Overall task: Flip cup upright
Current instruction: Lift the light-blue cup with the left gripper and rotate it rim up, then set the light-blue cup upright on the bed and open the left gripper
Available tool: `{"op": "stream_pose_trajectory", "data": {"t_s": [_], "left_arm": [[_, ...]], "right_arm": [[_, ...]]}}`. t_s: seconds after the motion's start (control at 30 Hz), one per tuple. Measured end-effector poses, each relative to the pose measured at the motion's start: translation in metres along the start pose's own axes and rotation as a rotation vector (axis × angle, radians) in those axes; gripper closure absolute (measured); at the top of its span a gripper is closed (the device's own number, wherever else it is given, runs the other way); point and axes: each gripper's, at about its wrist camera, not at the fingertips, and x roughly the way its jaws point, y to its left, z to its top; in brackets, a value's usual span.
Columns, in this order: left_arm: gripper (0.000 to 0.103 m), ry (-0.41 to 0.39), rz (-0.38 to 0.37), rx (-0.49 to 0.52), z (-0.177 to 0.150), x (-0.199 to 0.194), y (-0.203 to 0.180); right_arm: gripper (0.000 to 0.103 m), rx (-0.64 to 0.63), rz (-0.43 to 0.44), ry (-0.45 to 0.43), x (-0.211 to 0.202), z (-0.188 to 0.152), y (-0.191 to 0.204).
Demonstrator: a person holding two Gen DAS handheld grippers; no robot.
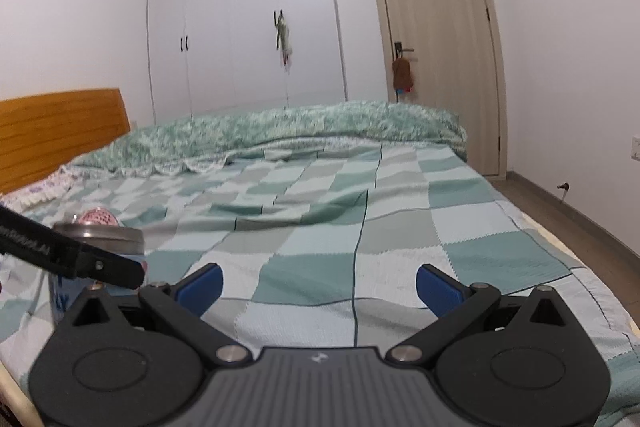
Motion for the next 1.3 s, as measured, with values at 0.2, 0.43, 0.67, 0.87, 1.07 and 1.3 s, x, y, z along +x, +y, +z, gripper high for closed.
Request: {"op": "stream_pose_trajectory", "data": {"t_s": [0.2,0.43,0.67,0.87,1.07,1.3], "left_arm": [[0.018,-0.106,0.003,0.076,0.006,0.001,-0.021],[0.018,-0.118,-0.009,0.114,0.016,0.028,-0.039],[0.018,-0.161,0.002,0.156,-0.006,0.044,-0.044],[0.0,-0.218,0.026,0.16,-0.013,0.035,-0.045],[0.0,-0.369,0.057,0.135,-0.009,-0.005,-0.037],[0.0,-0.472,0.085,0.039,-0.018,-0.074,-0.004]], "right_arm": [[0.0,0.011,-0.035,-0.055,-0.013,0.0,-0.006],[0.0,0.026,-0.099,-0.059,-0.012,-0.005,-0.024],[0.0,0.026,-0.125,-0.036,-0.005,-0.012,-0.038],[0.0,0.007,-0.123,-0.027,-0.001,-0.014,-0.035],[0.0,0.009,-0.114,-0.062,-0.008,-0.007,-0.026],[0.0,-0.001,-0.073,-0.164,-0.039,0.007,0.0]]}}
